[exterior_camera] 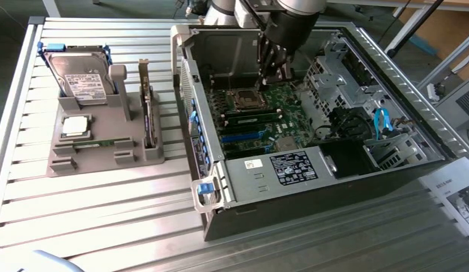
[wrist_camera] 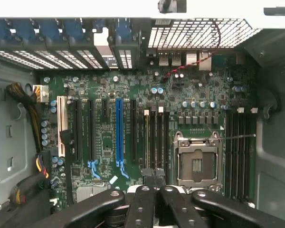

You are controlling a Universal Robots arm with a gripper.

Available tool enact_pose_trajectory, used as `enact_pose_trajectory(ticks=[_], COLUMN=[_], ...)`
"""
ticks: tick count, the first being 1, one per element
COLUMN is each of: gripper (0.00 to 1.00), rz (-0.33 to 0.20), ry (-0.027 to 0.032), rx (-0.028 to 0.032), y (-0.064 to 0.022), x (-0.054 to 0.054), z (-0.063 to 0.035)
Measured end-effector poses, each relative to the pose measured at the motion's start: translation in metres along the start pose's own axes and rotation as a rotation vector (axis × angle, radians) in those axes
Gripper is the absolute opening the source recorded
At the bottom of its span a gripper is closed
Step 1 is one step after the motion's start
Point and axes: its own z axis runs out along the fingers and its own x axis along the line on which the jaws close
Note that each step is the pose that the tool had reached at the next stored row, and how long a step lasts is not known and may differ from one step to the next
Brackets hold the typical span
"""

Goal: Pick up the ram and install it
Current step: 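Press down the ram until it locks into place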

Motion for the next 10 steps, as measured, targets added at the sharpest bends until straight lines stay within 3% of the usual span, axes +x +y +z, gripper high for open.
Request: enact_pose_trajectory(ticks=[10], gripper=[0.10], rz=[0.000], ry=[0.0000], rx=[0.0000], y=[-0.0138], x=[0.000], z=[-0.0001])
